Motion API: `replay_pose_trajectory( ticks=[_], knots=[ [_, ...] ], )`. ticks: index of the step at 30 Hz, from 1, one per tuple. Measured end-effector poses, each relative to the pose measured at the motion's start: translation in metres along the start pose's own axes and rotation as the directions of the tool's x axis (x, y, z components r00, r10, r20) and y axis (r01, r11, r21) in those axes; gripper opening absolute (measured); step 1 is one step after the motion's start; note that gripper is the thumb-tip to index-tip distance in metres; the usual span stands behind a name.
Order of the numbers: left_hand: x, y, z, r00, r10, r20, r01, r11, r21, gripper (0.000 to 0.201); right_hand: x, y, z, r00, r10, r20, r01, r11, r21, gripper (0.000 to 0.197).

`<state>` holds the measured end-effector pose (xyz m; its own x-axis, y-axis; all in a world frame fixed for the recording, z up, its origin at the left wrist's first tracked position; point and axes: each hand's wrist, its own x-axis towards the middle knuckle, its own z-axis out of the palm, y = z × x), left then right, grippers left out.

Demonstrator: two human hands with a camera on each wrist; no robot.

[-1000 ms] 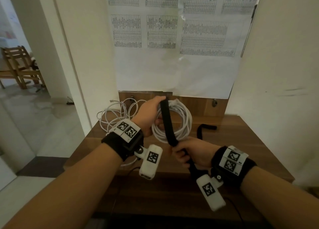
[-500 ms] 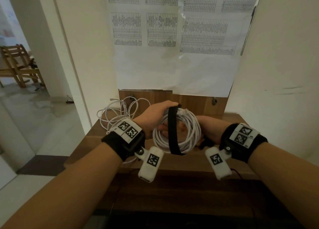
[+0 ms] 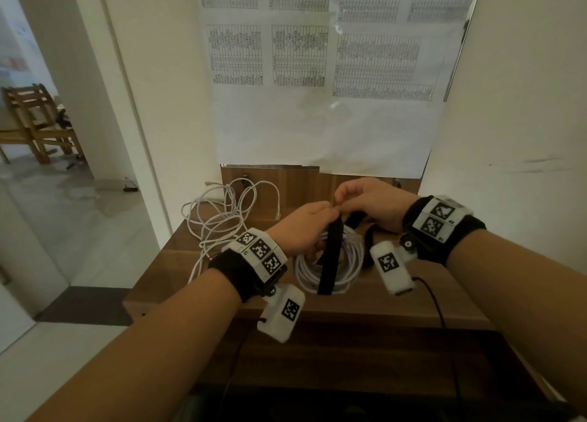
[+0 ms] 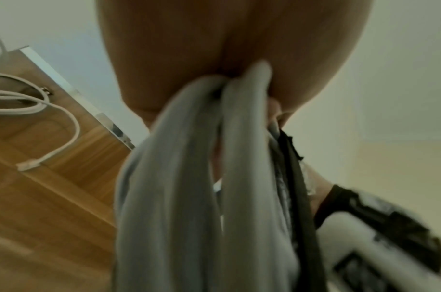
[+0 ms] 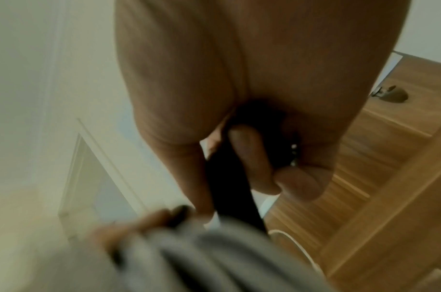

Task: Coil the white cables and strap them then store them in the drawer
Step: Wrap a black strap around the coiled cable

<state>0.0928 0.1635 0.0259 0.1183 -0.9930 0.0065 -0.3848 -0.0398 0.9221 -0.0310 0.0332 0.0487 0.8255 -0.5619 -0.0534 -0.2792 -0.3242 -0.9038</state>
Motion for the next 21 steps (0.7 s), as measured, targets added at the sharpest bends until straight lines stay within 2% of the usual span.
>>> replay_pose_trajectory(
  ticks=[3, 6, 11, 15, 19, 21],
  knots=[
    [0.001, -0.013, 0.003, 0.997, -0.049, -0.055, 0.050, 0.999, 0.020, 0.017, 0.000, -0.015, -0.006, 1.000, -0.016, -0.021, 0.018, 0.991, 0.129, 0.015],
    [0.003, -0.022, 0.005, 0.994, -0.041, -0.104, 0.038, 0.999, -0.029, 0.016, -0.001, -0.021, -0.003, 0.999, -0.040, -0.029, 0.044, 0.990, 0.138, 0.017],
    [0.002, -0.026, 0.007, 0.993, -0.035, -0.116, 0.028, 0.998, -0.064, 0.014, 0.000, -0.017, -0.001, 0.993, -0.058, -0.106, 0.076, 0.982, 0.174, 0.019],
    [0.001, -0.023, 0.009, 0.996, -0.012, -0.093, 0.002, 0.994, -0.111, 0.027, 0.000, -0.018, 0.002, 0.989, -0.087, -0.122, 0.115, 0.964, 0.241, 0.020],
    [0.001, -0.027, 0.005, 0.991, 0.040, -0.127, -0.048, 0.997, -0.060, 0.029, -0.004, -0.015, 0.001, 0.986, -0.099, -0.132, 0.107, 0.993, 0.055, 0.008],
    [0.002, -0.028, 0.004, 0.990, 0.052, -0.131, -0.060, 0.996, -0.060, 0.032, -0.007, -0.010, 0.000, 0.995, -0.081, -0.050, 0.071, 0.982, -0.175, 0.020]
  ],
)
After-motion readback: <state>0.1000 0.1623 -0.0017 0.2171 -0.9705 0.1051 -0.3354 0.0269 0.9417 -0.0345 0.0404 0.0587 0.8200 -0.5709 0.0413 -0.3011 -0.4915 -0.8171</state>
